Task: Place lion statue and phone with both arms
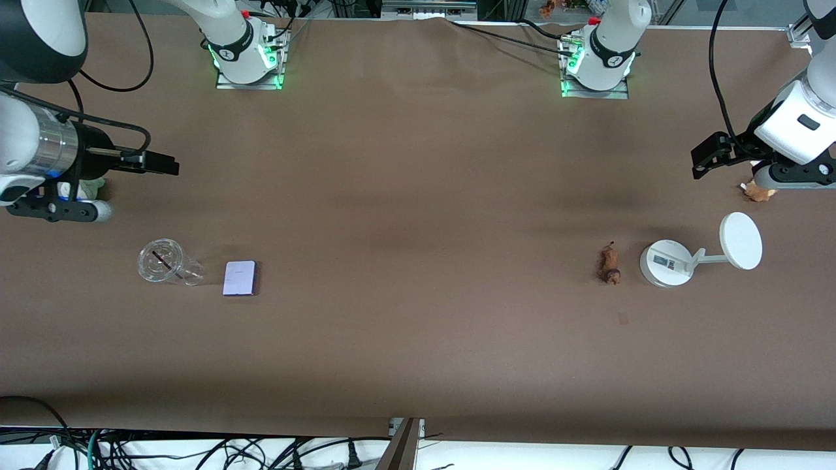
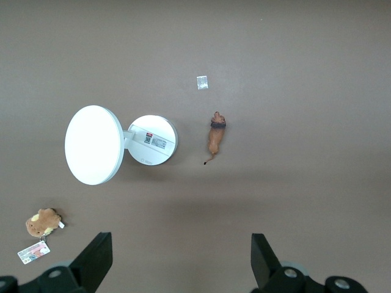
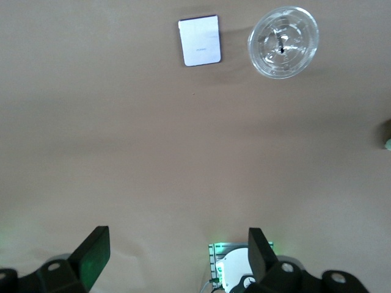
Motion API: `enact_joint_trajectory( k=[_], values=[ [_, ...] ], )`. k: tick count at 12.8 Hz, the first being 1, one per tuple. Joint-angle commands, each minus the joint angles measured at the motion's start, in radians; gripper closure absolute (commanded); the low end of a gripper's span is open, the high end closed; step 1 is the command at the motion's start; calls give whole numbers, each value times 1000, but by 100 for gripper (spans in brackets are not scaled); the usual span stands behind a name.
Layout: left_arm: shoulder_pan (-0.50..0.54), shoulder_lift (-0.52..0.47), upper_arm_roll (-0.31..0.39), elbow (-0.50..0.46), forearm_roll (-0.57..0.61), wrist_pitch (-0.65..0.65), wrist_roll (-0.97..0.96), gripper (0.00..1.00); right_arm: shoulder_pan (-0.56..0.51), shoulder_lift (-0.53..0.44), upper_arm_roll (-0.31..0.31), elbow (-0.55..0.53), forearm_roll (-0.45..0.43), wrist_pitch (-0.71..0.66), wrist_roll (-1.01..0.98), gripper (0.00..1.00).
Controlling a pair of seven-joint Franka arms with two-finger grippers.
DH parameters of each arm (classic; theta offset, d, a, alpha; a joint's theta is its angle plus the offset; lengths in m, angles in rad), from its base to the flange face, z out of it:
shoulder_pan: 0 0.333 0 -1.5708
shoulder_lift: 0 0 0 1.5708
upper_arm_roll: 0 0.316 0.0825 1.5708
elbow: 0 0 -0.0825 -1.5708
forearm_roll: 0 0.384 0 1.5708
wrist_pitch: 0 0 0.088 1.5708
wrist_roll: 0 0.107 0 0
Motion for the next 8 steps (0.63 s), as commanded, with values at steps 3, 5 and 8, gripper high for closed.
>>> enact_joint_trajectory(
  k=[3, 5, 8],
  values=[
    [9, 14, -4, 32, -17, -22, 10, 0, 2, -4, 7, 29, -13, -28, 14, 1],
    [9, 14, -4, 32, -17, -22, 10, 0, 2, -4, 4, 29, -15, -52, 15, 0],
    [9, 14, -4, 32, -17, -23, 10, 0, -21, -18, 15, 25, -38, -65, 8, 0]
  ],
)
